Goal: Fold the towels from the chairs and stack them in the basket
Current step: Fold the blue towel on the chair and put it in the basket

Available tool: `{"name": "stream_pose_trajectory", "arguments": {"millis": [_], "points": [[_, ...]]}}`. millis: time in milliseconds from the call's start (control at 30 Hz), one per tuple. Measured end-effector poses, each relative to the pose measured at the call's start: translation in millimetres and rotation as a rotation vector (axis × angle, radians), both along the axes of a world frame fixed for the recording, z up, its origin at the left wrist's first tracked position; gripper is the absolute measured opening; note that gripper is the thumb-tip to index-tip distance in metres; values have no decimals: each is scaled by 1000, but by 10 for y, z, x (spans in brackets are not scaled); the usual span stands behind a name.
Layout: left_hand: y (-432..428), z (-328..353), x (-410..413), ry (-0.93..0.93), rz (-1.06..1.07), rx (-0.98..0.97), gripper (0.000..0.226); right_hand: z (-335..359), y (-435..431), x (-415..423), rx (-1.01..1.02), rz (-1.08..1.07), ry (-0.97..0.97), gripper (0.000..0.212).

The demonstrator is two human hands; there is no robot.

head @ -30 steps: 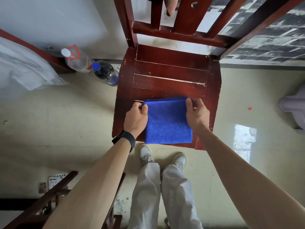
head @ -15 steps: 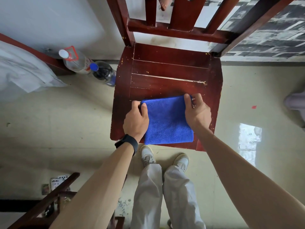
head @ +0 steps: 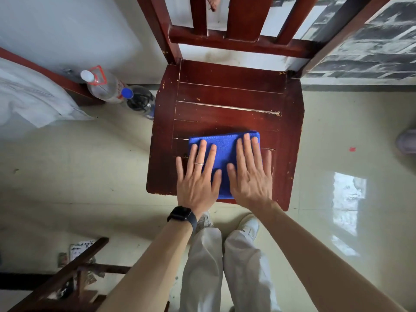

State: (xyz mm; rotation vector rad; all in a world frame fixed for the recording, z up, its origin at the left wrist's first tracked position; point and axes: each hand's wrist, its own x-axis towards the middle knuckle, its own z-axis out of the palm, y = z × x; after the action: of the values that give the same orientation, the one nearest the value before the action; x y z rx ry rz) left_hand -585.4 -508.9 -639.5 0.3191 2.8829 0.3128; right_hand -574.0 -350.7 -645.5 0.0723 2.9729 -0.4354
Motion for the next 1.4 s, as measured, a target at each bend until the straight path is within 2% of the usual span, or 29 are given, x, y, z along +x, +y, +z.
{"name": "stream_pose_trajectory", "arguments": {"millis": [167,267,300,367,467,533,667,733,833,933,1000,1133,1300,1400], "points": [[-52,-162,-34,-67,-18,-52,64,-146,81,-46,15,-1,-84,65],[-5,-32,-33,-25,30,8,63,-5,47,-20,-87,-170,-56,67],[27,30,-53,2,110,63,62,76,64,-28,-153,-265,-45,70],[85,186,-159,-13,427,236,61,236,127,-104,-330,-460,-86,74],[156,375,-345,-340,937,417,56,424,185,-244,-479,-693,-329,64],[151,413,-447,-514,1085,520,46,481,216,-347,-526,-770,-438,50],[67,445,-601,-643,1222,687,28,470,335,-510,-695,-858,-599,36],[37,529,-610,-718,1187,741,19,504,390,-496,-801,-872,-617,30],[15,707,-583,-769,967,771,6,695,506,-330,-916,-887,-541,21],[128,1100,-508,-762,859,825,14,1152,743,-72,-990,-923,-440,22],[254,1430,-461,-772,770,871,24,1583,964,150,-980,-913,-386,19],[700,2350,-385,-847,455,833,23,2683,1447,716,-964,-957,-259,11],[1576,3689,-65,-902,110,815,19,4088,2034,1621,-943,-1120,-16,4],[2204,4350,273,-941,-21,835,30,4652,2339,2266,-987,-1223,112,8]]}}
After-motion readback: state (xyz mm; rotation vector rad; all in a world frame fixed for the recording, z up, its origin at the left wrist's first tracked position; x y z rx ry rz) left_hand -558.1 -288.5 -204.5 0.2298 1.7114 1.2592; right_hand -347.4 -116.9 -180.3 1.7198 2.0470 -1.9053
